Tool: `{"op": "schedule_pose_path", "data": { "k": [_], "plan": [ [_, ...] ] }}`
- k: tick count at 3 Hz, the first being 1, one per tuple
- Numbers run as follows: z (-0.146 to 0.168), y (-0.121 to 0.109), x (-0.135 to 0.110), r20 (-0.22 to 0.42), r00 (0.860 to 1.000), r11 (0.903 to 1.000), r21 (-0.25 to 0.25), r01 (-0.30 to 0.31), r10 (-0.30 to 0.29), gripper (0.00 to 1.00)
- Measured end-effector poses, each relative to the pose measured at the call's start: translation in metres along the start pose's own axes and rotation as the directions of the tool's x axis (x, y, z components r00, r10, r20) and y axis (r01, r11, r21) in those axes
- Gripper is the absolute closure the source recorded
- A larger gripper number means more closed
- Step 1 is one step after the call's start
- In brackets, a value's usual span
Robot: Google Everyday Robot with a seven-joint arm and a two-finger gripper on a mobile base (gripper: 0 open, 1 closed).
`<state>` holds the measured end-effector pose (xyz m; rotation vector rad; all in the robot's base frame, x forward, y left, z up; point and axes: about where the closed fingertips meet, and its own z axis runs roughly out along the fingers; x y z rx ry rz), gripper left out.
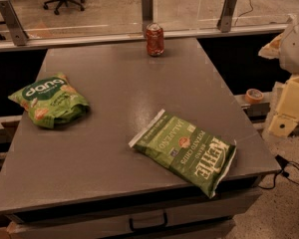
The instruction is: Move green jalapeno chip bag near green rice chip bag
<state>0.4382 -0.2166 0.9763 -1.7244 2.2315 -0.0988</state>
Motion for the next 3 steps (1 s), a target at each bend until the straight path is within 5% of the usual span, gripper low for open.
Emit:
{"op": "schedule_pose_path", "data": {
  "k": [2, 3],
  "plan": [
    [0.013, 0.002, -0.007, 0.041, 0.999, 0.9995, -0.028, -0.014, 0.016, 0.0],
    [0.061, 0.026, -0.036, 0.116, 0.993, 0.9968, -0.08, -0.01, 0.019, 0.0]
  ]
}}
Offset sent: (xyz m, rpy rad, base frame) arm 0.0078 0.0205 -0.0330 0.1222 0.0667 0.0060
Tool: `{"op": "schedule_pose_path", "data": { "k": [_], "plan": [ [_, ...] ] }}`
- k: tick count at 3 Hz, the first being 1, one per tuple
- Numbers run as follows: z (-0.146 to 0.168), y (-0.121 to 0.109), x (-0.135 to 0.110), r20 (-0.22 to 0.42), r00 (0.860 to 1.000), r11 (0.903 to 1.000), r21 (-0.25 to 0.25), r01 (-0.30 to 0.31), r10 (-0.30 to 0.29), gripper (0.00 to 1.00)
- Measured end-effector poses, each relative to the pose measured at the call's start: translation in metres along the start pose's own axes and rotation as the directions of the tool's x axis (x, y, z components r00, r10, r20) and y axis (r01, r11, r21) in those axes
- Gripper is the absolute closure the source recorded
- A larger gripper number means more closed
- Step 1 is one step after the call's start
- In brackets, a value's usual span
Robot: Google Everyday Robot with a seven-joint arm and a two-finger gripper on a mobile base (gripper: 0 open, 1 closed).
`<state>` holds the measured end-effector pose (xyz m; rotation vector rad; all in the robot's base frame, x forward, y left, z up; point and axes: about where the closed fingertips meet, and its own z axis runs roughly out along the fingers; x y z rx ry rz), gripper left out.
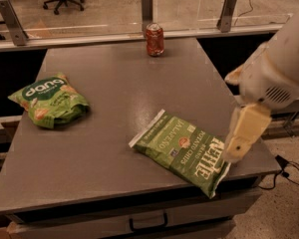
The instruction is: Move green jalapeno chip bag near green rice chip bag
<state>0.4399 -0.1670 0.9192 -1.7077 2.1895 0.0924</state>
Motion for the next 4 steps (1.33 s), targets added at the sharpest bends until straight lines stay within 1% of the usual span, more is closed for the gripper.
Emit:
{"op": "schedule_pose_path", "data": {
  "k": [1, 2, 3, 4],
  "plan": [
    [0.045, 0.009, -0.005, 0.033, 0.999, 0.9991, -0.034, -0.025, 0.026, 0.0],
    [0.08, 0.02, -0.009, 0.052, 0.996, 0.9935, -0.09, -0.07, 0.075, 0.0],
    [0.096, 0.029, -0.008, 0.064, 0.991, 0.9845, -0.134, -0.112, 0.122, 0.18],
    [0.092, 0.028, -0.01, 0.082, 0.986, 0.9807, -0.145, -0.131, 0.144, 0.41]
  ]
}}
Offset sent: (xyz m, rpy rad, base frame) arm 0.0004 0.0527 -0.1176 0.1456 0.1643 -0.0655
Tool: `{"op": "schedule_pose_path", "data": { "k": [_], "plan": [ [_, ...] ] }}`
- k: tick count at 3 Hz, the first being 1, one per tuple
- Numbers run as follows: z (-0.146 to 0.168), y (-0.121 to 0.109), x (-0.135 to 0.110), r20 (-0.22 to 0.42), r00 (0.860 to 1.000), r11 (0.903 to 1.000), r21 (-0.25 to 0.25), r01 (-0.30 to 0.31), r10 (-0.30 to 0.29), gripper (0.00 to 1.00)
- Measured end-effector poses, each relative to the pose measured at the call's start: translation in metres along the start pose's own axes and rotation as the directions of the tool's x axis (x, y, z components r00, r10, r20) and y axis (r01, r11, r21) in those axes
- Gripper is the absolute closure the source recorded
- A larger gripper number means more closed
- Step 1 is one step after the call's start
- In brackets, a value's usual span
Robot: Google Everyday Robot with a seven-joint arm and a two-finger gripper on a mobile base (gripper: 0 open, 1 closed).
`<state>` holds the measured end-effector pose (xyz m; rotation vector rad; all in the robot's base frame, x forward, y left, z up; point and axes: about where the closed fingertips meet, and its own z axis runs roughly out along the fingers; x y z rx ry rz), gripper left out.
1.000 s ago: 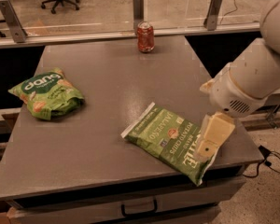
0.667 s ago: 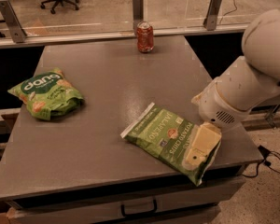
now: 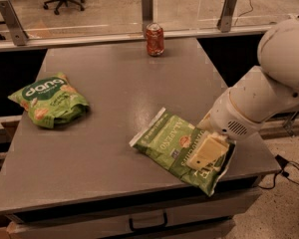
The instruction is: Move green jalapeno chip bag near green rice chip bag
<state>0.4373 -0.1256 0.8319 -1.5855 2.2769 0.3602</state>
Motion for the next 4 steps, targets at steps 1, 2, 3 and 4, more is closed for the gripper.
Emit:
{"op": "schedule_pose_path", "data": {
  "k": [1, 2, 3, 4],
  "plan": [
    [-0.021, -0.005, -0.012, 0.03, 1.0, 0.9996, 0.029, -0.002, 0.001, 0.64],
    [-0.047, -0.014, -0.022, 0.059, 0.998, 0.9968, 0.08, -0.005, 0.0, 0.87],
    [-0.075, -0.03, -0.026, 0.066, 0.998, 0.9873, 0.158, -0.022, 0.012, 1.0],
    [-0.078, -0.032, -0.027, 0.067, 0.998, 0.9862, 0.164, -0.022, 0.012, 1.0]
  ]
}}
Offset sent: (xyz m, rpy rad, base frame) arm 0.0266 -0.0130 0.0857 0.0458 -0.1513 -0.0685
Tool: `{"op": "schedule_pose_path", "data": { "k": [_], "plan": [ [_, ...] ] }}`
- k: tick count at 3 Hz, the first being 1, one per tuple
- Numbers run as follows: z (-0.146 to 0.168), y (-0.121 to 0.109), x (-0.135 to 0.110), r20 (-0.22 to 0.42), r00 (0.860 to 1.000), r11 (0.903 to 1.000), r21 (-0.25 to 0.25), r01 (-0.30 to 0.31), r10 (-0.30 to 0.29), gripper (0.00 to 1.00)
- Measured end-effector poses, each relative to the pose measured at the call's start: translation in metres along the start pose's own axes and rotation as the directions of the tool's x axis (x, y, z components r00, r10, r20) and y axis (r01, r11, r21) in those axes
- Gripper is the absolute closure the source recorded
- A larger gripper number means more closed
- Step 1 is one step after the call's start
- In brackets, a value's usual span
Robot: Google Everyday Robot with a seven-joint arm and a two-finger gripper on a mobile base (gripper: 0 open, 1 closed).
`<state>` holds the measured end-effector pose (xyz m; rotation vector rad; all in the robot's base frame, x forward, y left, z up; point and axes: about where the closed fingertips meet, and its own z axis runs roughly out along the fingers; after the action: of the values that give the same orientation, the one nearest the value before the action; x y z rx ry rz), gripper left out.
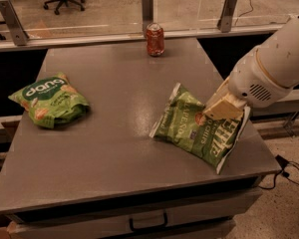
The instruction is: Move green jalapeno chip bag near green rice chip bag
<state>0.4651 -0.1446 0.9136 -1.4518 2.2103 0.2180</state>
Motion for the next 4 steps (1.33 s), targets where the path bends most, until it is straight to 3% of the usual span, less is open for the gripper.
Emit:
{"op": "schedule_pose_path", "data": {
  "k": [1, 2, 3, 4],
  "plan": [
    [0.022, 0.001, -0.012, 0.055, 0.998, 0.9993, -0.014, -0.033, 0.034, 1.0],
    [0.066, -0.014, -0.058, 0.165, 0.983, 0.9964, -0.022, -0.082, 0.084, 1.0],
    [0.099, -0.042, -0.106, 0.258, 0.954, 0.9877, -0.005, -0.156, 0.152, 1.0],
    [0.122, -0.058, -0.146, 0.321, 0.917, 0.9687, -0.003, -0.248, 0.236, 1.0]
  ]
}}
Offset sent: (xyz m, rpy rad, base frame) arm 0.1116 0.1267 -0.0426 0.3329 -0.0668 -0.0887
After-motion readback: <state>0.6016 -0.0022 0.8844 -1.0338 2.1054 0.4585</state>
